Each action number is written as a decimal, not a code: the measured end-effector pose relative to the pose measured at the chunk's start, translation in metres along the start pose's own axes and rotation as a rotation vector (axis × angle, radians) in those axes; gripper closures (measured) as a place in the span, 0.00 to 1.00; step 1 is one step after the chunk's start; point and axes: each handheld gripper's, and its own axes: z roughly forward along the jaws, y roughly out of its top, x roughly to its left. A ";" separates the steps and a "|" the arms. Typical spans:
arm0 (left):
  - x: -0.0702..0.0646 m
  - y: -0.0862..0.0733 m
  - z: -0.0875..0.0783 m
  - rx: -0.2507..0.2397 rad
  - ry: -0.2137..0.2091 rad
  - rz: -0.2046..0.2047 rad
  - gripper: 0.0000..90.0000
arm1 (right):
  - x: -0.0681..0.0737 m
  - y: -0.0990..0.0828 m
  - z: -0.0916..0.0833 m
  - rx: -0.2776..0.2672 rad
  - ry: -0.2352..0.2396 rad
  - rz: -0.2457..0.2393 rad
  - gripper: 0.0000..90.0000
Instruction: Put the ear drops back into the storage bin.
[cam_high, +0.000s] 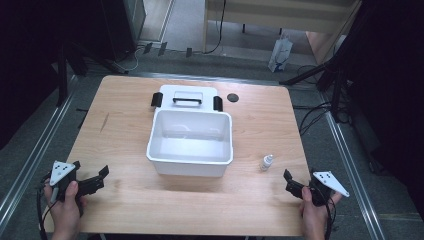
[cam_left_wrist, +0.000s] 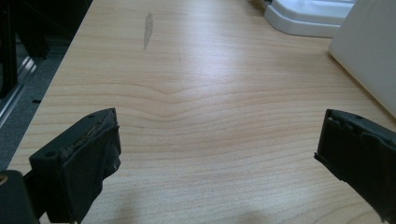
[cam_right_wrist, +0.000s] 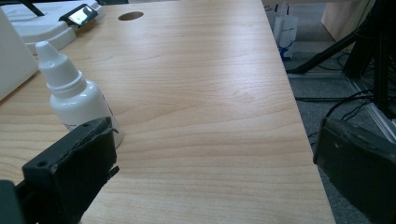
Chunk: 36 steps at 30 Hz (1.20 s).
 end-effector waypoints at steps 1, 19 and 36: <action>0.000 0.000 0.000 0.000 0.000 0.000 0.00 | 0.000 0.000 0.000 0.000 0.000 0.000 0.00; -0.001 0.000 0.000 -0.005 0.003 0.009 0.00 | -0.002 0.001 -0.002 0.004 0.004 0.010 0.00; 0.000 0.000 0.000 -0.006 0.001 0.001 0.00 | 0.000 0.010 -0.001 0.117 0.031 -0.062 0.00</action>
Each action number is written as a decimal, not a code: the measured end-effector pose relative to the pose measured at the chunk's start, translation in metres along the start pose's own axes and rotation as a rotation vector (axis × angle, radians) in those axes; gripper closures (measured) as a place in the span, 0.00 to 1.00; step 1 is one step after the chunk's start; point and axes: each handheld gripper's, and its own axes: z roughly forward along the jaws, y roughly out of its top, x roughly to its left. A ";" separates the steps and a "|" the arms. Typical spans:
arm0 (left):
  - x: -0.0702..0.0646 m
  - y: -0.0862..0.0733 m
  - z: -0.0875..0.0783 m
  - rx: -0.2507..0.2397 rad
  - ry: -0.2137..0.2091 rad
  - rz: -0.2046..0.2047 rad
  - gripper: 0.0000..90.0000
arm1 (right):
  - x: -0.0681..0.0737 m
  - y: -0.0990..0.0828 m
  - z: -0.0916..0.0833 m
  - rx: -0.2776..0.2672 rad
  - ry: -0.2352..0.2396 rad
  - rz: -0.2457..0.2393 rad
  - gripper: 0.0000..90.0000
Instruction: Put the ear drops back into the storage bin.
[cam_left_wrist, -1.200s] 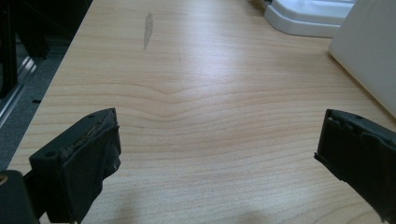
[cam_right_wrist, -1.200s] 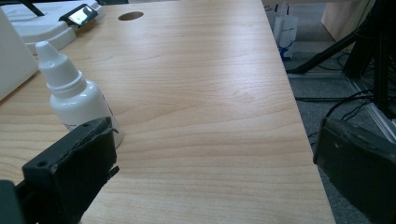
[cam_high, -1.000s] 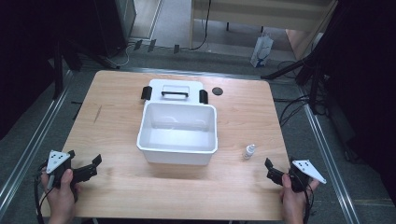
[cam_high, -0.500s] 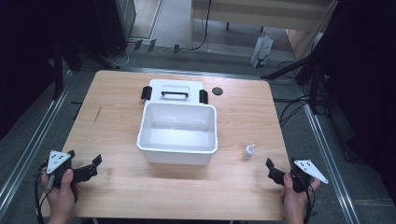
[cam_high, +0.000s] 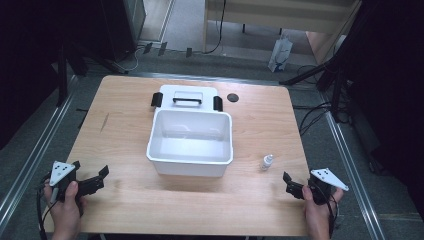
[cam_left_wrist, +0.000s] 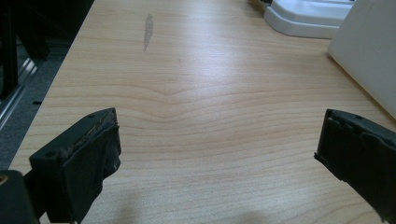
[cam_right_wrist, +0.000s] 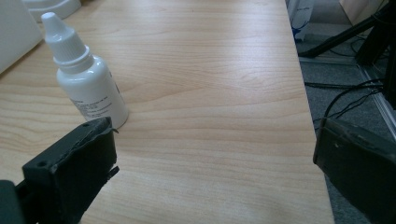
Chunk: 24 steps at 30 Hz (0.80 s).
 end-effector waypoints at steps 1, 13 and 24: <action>0.000 0.000 0.000 0.000 0.000 0.000 0.00 | 0.000 0.000 0.000 0.000 0.000 0.000 0.00; 0.000 0.000 0.000 0.000 0.001 0.002 0.00 | -0.001 0.036 -0.008 0.107 0.043 -0.152 0.03; 0.000 0.000 0.000 0.000 -0.001 0.000 0.00 | 0.009 0.073 -0.004 0.306 0.100 -0.358 0.06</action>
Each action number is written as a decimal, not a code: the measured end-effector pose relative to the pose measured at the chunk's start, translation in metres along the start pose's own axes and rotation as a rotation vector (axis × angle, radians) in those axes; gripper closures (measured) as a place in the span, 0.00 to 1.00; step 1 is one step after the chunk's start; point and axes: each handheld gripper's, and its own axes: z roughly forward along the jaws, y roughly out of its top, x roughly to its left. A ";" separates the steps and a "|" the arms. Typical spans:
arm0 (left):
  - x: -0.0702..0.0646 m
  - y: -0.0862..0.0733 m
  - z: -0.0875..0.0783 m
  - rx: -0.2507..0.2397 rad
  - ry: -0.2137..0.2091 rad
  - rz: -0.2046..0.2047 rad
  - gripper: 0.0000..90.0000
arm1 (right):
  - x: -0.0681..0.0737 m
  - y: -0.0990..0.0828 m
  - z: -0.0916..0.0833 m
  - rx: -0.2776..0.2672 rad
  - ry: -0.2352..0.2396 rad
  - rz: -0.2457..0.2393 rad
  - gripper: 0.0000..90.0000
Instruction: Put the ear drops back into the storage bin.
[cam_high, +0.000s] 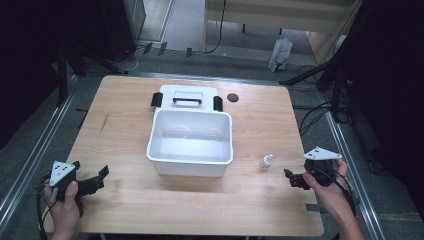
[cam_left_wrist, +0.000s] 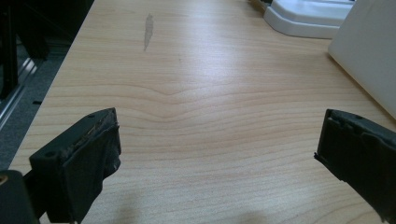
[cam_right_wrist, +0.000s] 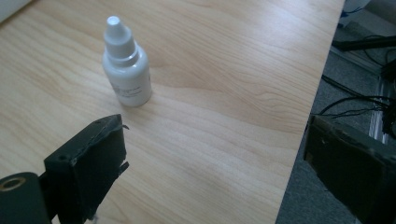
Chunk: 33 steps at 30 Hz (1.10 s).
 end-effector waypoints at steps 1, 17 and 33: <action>0.000 0.000 0.000 0.000 0.000 -0.001 0.00 | 0.000 0.003 0.000 0.015 0.008 -0.016 0.06; 0.001 0.000 0.000 -0.002 -0.004 -0.004 0.00 | 0.002 0.032 0.019 0.302 0.090 -0.209 0.08; 0.001 0.000 0.000 0.002 -0.005 -0.007 0.00 | 0.013 0.060 0.032 0.448 0.146 -0.327 0.15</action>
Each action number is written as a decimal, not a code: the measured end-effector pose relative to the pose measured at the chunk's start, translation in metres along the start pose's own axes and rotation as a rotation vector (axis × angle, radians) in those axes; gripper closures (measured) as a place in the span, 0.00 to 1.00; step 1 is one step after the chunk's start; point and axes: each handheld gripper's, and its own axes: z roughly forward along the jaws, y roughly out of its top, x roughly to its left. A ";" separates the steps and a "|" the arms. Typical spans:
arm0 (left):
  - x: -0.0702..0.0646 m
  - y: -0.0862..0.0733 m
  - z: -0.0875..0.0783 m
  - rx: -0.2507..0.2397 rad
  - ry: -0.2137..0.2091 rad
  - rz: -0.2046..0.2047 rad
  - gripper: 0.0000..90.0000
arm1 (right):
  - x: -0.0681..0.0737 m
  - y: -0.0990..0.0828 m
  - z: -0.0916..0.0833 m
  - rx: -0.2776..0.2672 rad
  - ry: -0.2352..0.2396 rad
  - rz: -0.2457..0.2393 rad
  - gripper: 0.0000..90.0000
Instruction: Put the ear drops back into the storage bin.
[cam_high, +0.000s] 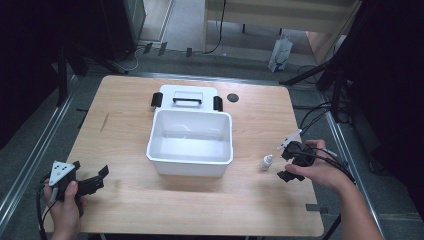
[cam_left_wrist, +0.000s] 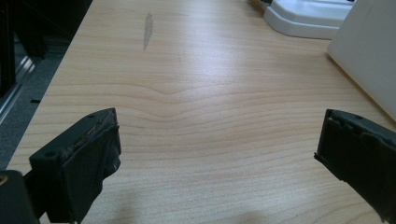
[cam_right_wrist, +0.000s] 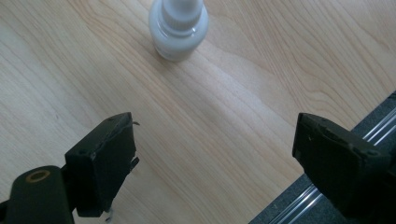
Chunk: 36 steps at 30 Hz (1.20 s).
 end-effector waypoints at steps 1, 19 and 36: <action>0.000 0.000 0.000 0.000 0.000 0.000 0.00 | 0.001 0.004 -0.001 0.016 -0.003 -0.007 0.15; 0.000 0.000 0.000 0.002 0.000 0.000 0.00 | -0.002 0.035 -0.003 0.088 0.043 -0.051 0.32; 0.000 0.000 0.000 0.003 0.000 0.000 0.00 | -0.006 0.055 -0.002 0.125 0.121 -0.043 0.53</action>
